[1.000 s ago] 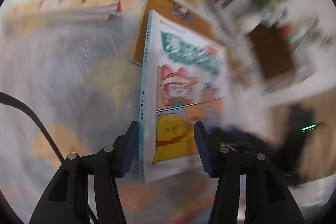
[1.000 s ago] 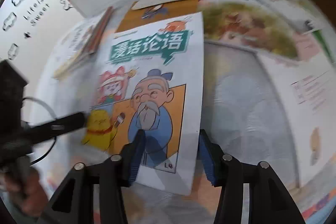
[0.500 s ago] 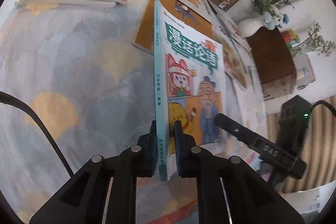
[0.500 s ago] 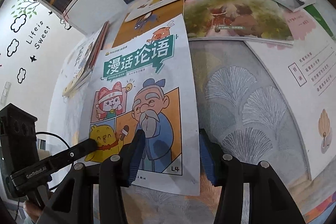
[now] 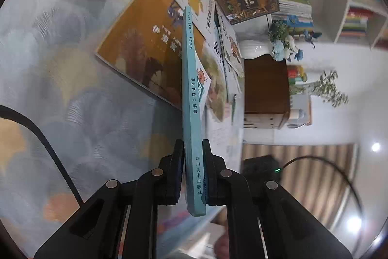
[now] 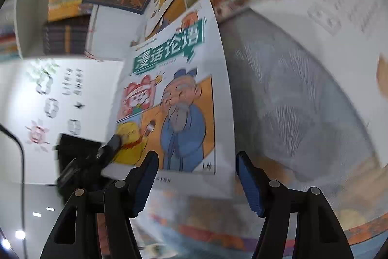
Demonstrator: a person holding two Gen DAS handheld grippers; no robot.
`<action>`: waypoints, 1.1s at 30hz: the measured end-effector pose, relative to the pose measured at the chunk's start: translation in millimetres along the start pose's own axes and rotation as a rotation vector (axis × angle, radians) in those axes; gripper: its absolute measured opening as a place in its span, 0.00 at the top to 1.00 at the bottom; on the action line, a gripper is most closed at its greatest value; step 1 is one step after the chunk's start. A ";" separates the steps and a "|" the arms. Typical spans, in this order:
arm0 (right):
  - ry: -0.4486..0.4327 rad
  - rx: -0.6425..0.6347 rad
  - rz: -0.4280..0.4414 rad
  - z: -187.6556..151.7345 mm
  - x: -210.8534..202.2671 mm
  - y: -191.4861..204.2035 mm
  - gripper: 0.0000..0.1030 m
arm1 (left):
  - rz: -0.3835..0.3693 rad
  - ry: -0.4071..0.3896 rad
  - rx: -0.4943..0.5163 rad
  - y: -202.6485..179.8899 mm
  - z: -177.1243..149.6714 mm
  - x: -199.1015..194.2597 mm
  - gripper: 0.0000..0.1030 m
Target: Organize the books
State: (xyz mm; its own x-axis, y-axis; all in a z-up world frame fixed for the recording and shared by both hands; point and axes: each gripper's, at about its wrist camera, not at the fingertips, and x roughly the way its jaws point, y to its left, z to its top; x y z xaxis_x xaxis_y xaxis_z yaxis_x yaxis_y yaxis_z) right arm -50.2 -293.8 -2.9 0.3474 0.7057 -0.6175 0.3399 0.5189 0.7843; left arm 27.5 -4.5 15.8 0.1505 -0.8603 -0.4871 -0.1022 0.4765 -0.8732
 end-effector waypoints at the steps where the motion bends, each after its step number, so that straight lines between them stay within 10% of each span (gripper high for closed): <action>1: 0.010 0.024 0.031 -1.3 1.8 -5.8 0.38 | -0.029 0.013 -0.035 2.0 2.2 2.7 0.91; 7: 0.003 0.142 0.213 0.6 21.6 -27.5 0.40 | -0.088 0.055 -0.124 6.6 10.2 6.4 0.91; 10: -0.034 0.171 0.261 3.2 16.9 -32.1 0.62 | -0.068 0.059 -0.104 6.0 12.3 3.8 0.91; 18: -0.115 -0.293 -0.194 -10.1 4.9 46.0 0.75 | 0.285 0.018 0.215 -22.5 -0.5 9.7 0.91; 22: -0.146 -0.466 -0.336 -22.9 4.3 76.7 0.75 | 0.306 -0.008 0.332 -38.1 -9.7 5.5 0.90; 33: -0.168 -0.697 -0.367 -28.2 5.8 150.9 0.75 | 0.187 -0.160 0.401 -55.7 2.5 -52.9 0.82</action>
State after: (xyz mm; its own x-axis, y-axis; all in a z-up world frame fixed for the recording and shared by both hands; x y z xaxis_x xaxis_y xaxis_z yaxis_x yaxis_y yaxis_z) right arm -21.5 -197.8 113.6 0.4649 0.3787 -0.8002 -0.1464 0.9243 0.3524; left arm 27.7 14.9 90.1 0.3187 -0.7291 -0.6057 0.2411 0.6803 -0.6921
